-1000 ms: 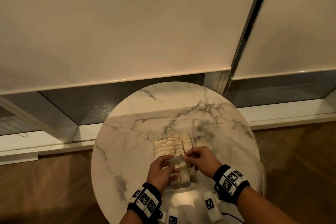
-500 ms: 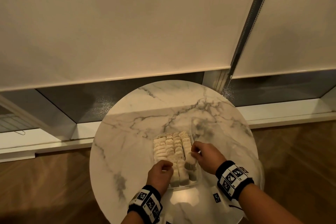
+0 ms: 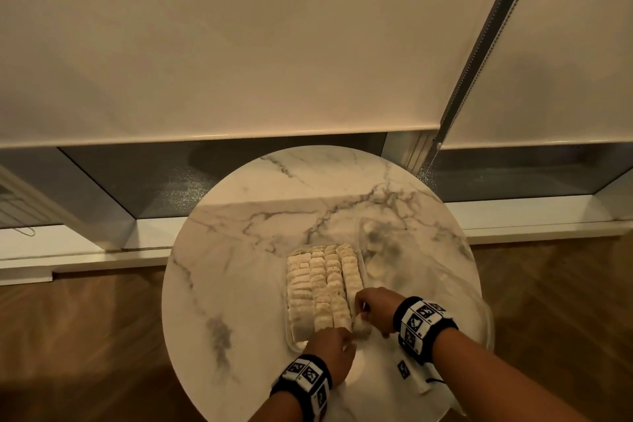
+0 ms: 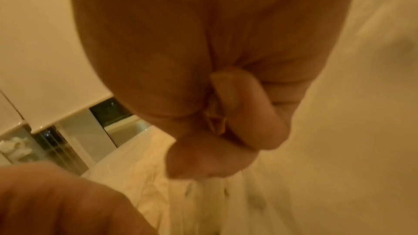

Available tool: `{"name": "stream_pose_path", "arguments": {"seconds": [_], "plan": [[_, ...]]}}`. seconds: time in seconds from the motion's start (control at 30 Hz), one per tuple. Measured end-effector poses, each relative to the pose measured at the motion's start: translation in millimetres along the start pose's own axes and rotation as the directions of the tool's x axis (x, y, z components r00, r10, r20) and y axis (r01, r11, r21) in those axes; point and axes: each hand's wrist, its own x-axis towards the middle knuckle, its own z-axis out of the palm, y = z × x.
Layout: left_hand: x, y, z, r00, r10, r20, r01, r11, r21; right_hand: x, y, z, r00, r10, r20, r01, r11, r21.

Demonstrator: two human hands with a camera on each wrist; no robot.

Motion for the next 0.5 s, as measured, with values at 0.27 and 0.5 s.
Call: {"name": "stream_pose_path", "arguments": {"seconds": [0.27, 0.5], "plan": [[2, -6, 2, 1.0, -0.001, -0.02, 0.001, 1.0, -0.001, 15, -11, 13, 0.999, 0.028, 0.038, -0.02, 0.982, -0.187], [4, -5, 2, 1.0, 0.014, -0.013, -0.014, 1.0, 0.02, 20, -13, 14, 0.995, -0.028, -0.095, 0.007, 0.977, -0.214]]}}
